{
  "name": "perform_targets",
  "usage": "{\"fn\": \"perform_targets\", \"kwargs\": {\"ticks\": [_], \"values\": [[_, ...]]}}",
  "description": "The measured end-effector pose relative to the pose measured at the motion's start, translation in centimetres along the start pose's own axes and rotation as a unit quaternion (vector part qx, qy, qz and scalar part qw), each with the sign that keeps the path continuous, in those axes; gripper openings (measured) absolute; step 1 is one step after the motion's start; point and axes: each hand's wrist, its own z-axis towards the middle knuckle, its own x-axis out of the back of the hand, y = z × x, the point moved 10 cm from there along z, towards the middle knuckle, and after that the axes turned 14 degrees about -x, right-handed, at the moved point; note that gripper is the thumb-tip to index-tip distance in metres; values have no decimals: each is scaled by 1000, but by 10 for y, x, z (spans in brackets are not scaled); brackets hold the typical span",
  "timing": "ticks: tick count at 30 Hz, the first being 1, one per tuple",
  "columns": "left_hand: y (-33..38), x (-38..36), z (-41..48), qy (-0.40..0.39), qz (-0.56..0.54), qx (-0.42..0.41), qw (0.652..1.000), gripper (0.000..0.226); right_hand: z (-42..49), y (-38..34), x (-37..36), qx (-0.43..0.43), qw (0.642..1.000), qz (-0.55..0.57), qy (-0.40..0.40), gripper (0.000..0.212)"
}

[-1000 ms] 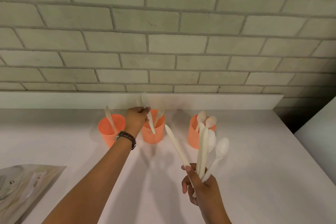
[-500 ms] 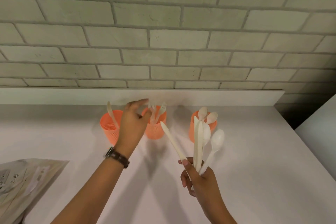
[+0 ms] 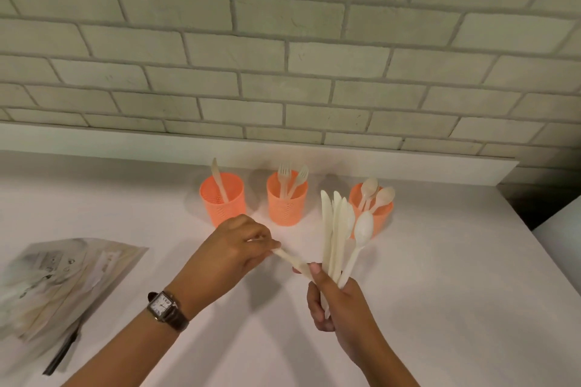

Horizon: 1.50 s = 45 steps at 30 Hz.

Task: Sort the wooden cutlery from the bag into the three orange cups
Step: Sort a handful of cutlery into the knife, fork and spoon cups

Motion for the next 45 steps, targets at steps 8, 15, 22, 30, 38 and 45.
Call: {"fn": "perform_targets", "kwargs": {"ticks": [8, 15, 22, 30, 38, 45], "values": [[-41, 18, -53, 221, -263, 412, 844, 14, -1, -5, -10, -5, 991, 110, -79, 27], [38, -32, -17, 212, -446, 448, 745, 27, 3, -5, -3, 1, 999, 19, 28, 31], [41, -32, -8, 181, -354, 447, 801, 13, -4, -13, -22, 51, 990, -133, 5, 19], [34, -39, -11, 153, -439, 461, 756, 10, -15, -11, -39, 12, 988, -126, -85, 32], [24, -29, -17, 189, -539, 459, 680, 11, -22, -21, -28, 45, 995, -30, -81, 40], [9, -19, -25, 200, -497, 486, 690, 6, -20, -24, -21, 45, 997, 11, -54, 41]]}}
